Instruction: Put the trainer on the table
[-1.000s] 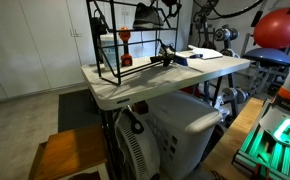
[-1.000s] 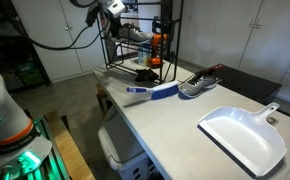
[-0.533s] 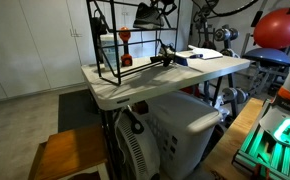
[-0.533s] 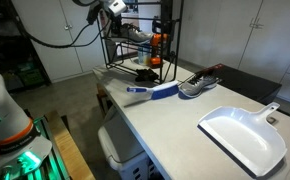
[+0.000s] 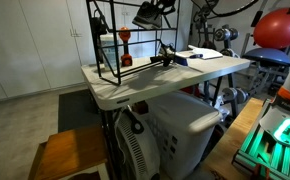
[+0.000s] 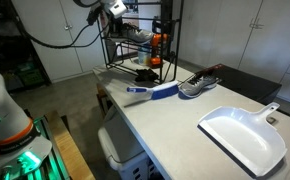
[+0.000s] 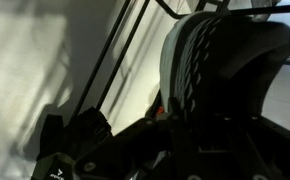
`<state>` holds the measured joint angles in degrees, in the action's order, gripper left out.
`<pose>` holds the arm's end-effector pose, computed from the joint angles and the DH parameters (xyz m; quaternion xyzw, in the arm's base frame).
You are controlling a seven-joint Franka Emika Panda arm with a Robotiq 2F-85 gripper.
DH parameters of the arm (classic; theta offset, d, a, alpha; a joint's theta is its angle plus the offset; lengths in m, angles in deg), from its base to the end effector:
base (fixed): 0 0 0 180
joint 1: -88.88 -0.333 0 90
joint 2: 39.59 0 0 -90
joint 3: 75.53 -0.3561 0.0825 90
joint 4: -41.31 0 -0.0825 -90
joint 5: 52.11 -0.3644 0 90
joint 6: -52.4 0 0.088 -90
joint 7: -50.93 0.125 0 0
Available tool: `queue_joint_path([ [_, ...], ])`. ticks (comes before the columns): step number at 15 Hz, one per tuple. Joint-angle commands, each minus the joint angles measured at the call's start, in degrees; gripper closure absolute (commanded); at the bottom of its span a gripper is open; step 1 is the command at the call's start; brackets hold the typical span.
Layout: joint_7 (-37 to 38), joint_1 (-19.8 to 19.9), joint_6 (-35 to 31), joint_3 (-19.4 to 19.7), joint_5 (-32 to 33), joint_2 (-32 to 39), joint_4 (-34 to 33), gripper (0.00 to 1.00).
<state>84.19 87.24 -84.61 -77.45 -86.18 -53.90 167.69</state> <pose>0.4927 0.0438 0.5649 -0.8608 0.3997 -0.1216 0.2906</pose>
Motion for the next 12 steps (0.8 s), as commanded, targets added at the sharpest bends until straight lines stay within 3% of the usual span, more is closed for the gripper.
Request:
queue_joint_path([
  [1,3.6,0.8,3.3,-0.8,2.5,-0.8,0.4,0.97],
  [12,5.7,1.2,8.3,-1.7,7.7,-13.2,8.3,0.97],
])
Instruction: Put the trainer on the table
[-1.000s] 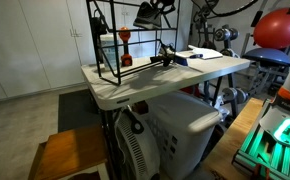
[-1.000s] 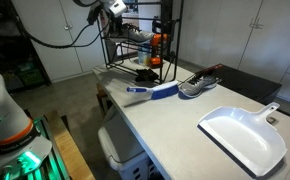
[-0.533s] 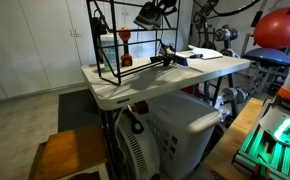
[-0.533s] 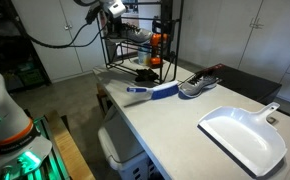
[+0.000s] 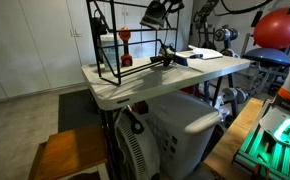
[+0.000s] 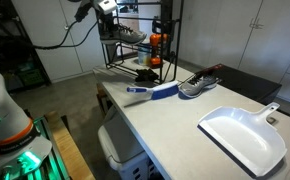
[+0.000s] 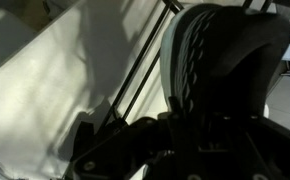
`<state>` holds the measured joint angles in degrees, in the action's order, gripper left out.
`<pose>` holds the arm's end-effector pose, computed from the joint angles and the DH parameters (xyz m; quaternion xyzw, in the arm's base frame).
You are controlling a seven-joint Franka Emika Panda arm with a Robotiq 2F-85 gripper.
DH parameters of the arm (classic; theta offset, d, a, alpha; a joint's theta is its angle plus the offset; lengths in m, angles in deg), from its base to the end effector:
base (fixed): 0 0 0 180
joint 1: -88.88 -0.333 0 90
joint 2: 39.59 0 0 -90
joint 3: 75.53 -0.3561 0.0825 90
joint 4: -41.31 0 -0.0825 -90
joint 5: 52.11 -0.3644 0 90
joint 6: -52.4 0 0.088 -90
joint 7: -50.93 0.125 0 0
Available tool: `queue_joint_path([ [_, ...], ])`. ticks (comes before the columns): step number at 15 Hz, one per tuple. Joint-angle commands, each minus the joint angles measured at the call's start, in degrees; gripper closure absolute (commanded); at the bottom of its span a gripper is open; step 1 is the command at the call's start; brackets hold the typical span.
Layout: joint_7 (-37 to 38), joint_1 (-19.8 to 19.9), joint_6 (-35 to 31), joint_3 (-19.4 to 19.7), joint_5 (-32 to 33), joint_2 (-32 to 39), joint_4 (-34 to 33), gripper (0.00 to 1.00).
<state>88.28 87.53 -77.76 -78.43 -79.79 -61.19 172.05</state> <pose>0.4428 0.0538 0.5714 -0.8830 0.3860 -0.0962 0.2490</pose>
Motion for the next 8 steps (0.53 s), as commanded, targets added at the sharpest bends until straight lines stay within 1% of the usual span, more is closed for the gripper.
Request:
queue_joint_path([
  [1,1.7,1.1,2.3,-0.8,1.8,-7.3,4.9,0.97],
  [5,4.9,3.6,10.2,-1.7,7.5,-12.9,7.8,0.97],
  [7,4.7,5.8,12.7,-2.1,12.8,-15.6,9.8,0.97],
  [8,4.2,6.9,15.1,-1.9,15.6,-16.3,10.1,0.97],
])
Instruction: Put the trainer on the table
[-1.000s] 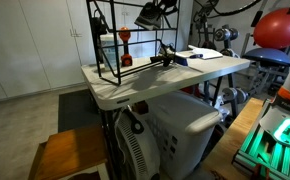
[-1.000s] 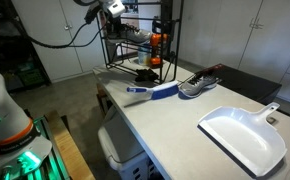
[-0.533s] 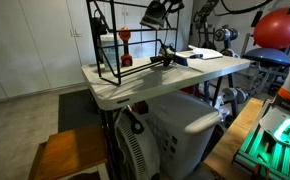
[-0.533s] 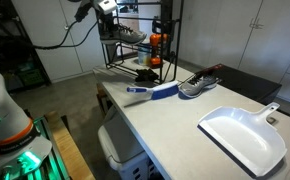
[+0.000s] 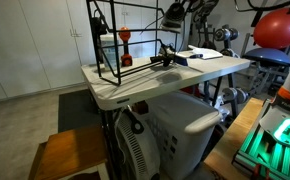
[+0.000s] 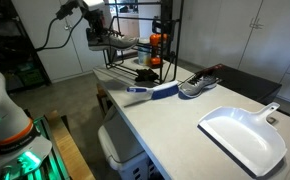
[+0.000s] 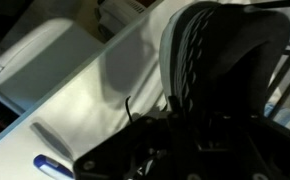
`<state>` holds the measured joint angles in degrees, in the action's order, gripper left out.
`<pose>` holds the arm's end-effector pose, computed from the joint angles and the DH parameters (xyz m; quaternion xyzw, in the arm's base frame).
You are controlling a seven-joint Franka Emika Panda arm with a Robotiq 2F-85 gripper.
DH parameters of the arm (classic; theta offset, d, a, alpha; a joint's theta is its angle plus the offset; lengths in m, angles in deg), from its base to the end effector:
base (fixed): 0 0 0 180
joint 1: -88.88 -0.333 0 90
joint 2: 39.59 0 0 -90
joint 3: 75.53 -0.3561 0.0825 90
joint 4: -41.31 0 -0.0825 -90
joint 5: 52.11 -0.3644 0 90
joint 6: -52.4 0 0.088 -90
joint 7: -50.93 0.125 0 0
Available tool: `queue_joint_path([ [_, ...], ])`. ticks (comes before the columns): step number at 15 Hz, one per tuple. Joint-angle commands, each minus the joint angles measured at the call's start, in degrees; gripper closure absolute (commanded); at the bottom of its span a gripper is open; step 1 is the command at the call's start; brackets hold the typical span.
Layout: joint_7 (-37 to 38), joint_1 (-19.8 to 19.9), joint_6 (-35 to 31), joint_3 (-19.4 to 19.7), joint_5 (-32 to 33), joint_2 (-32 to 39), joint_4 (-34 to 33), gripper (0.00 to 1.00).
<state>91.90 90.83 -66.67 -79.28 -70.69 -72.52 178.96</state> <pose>0.3657 0.0372 0.5667 -0.9034 0.3885 -0.0679 0.1680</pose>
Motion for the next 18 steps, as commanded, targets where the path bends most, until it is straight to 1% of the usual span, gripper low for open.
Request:
queue_joint_path([
  [1,-1.2,4.5,5.8,-0.7,9.4,-5.5,3.6,0.97],
  [5,-8.3,6.7,13.7,0.7,17.4,-6.4,4.9,0.97],
  [6,-9.2,8.2,14.2,0.6,20.7,-6.6,5.6,0.97],
  [7,-11.4,9.4,14.3,1.4,23.9,-6.8,6.3,0.97],
  [9,-16.0,12.1,11.3,3.3,31.0,-6.3,7.5,0.97],
  [12,-23.0,14.9,9.2,8.1,37.5,-4.4,8.1,0.97],
  [14,-25.9,17.3,7.2,10.4,42.8,-3.3,8.3,0.97],
  [15,-25.3,18.6,4.4,11.7,44.5,-3.2,8.4,0.97],
  [16,-24.2,16.8,7.9,10.4,41.2,-3.6,8.0,0.97],
  [17,-24.7,17.5,7.3,11.1,41.7,-3.3,8.1,0.9],
  [18,-24.7,17.6,7.3,11.3,41.6,-3.1,8.1,0.9],
])
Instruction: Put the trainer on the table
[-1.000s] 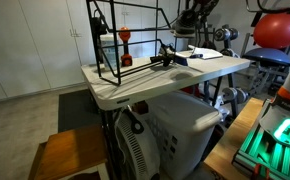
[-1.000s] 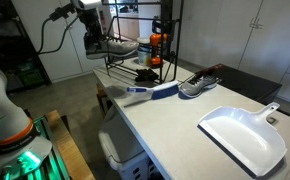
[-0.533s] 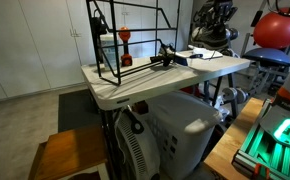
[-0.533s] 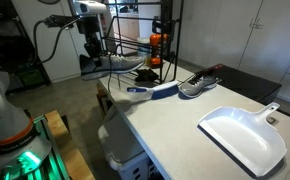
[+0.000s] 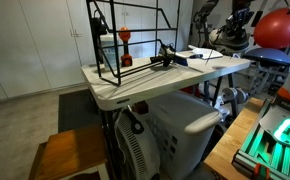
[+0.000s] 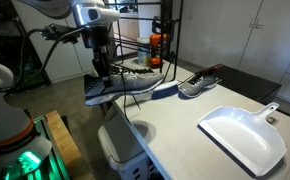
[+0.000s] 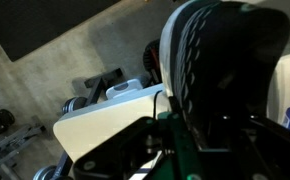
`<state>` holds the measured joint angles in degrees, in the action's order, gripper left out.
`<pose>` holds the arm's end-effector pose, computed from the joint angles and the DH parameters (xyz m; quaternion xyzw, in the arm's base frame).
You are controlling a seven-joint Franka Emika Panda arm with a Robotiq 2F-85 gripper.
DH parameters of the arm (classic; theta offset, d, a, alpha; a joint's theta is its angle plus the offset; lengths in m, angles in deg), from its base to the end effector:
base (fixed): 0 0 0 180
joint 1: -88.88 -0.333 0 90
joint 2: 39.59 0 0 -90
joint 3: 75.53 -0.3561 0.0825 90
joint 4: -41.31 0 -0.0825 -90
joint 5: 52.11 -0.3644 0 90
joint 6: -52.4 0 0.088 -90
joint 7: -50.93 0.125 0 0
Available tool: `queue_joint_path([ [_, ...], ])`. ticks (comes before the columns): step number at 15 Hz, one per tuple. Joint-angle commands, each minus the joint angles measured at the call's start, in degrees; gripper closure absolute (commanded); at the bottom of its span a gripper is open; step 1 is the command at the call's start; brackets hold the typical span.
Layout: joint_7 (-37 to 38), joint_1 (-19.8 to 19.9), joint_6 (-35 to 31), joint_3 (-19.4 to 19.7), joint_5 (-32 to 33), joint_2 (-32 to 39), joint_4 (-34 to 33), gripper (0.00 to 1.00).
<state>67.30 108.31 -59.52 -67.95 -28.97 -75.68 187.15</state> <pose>0.2718 -0.1812 0.5042 0.9462 -0.2866 0.0073 0.1501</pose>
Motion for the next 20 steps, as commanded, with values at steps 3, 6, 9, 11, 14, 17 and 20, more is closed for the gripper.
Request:
queue_joint_path([
  [3,0.1,-0.4,0.1,-0.8,-0.1,0.1,-0.1,0.9],
  [6,0.1,-0.5,0.1,-0.9,-0.1,0.1,-0.1,0.9],
  [9,-1.6,0.7,-1.8,0.6,2.2,3.1,-2.3,0.97],
  [11,-7.0,0.7,-3.6,3.3,3.3,7.5,-5.6,0.97],
  [14,-15.6,0.6,-9.2,8.1,4.4,14.4,-11.6,0.97],
  [17,-22.5,-0.1,-14.9,11.6,1.7,23.1,-19.2,0.97],
  [20,-27.8,-1.3,-18.0,13.3,-5.8,31.4,-27.4,0.97],
])
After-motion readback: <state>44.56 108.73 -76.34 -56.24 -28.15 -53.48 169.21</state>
